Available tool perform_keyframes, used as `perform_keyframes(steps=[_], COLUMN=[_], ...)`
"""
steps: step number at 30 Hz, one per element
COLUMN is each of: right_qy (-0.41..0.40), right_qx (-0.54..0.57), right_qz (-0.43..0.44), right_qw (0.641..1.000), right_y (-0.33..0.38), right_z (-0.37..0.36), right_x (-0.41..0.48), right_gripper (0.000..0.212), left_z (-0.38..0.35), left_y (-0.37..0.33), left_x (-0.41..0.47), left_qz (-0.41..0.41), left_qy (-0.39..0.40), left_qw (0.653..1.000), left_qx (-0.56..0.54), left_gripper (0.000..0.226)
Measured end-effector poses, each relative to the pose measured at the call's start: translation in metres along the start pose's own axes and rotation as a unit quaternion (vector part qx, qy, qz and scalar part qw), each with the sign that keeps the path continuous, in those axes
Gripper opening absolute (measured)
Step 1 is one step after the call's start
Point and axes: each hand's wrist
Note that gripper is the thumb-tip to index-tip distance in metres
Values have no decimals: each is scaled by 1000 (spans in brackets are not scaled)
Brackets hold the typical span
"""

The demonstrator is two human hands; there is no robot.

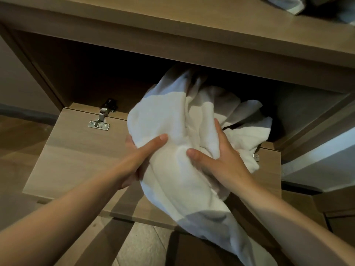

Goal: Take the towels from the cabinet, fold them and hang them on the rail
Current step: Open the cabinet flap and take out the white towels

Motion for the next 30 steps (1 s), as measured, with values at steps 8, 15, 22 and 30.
perform_keyframes(steps=[8,15,22,30], right_qy=[30,102,173,187], right_qx=[26,147,164,142], right_qz=[-25,-40,-104,-232], right_qw=[999,983,966,944], right_y=[11,35,78,140], right_z=[7,45,102,158], right_x=[35,43,31,-23], right_gripper=[93,59,54,38], left_z=[-23,-45,-71,-93], left_y=[-19,-48,-90,-155], left_x=[-1,-31,-90,-181], left_qz=[93,108,130,189], left_qy=[85,94,76,27], left_qw=[989,976,965,964], left_qx=[-74,-163,-214,-183], left_gripper=[84,49,38,44])
Point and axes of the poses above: each hand's wrist, its own x-axis towards the middle knuckle, its own z-axis out of the back of the hand, y = z × x, and after that the axes turned 7 degrees about -x, right-handed
